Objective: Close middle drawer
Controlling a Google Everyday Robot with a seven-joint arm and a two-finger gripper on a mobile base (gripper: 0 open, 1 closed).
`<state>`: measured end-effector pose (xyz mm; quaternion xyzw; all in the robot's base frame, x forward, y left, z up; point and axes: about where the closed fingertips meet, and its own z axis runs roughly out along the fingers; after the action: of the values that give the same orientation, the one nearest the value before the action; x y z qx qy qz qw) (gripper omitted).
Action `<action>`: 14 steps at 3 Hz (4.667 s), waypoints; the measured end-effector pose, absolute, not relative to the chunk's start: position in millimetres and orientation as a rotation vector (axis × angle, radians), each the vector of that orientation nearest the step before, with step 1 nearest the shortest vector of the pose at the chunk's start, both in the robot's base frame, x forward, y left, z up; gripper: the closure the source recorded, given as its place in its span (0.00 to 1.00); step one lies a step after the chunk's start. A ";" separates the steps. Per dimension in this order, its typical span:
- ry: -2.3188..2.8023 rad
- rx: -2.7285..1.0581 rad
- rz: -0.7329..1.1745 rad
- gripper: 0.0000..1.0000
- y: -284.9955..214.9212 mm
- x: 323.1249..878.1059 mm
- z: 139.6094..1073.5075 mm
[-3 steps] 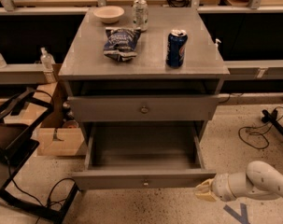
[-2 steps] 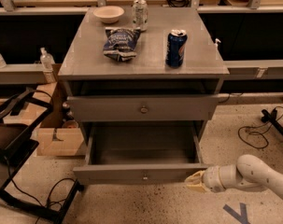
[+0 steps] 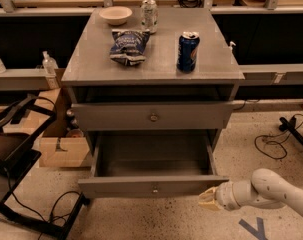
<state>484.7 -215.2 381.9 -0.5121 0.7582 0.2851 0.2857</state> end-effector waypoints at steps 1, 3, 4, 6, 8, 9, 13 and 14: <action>2.041 -1.353 0.779 1.00 -197.6 448.1 374.2; 1.927 -1.402 0.802 1.00 -180.3 473.8 373.5; 1.848 -1.446 0.812 1.00 -175.8 517.8 381.6; 1.830 -1.451 0.812 1.00 -177.2 538.6 383.1; 1.818 -1.451 0.822 1.00 -178.4 570.5 380.5; 1.803 -1.446 0.826 1.00 -180.6 608.1 377.1; 1.759 -1.454 0.859 1.00 -170.3 645.9 359.7; 1.758 -1.465 0.865 1.00 -170.7 656.0 360.8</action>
Offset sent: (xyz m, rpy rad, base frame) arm -0.0294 0.0254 -0.0085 0.0427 -0.0434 0.0058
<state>656.0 -170.7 360.8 -0.5630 0.6756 0.3323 0.3409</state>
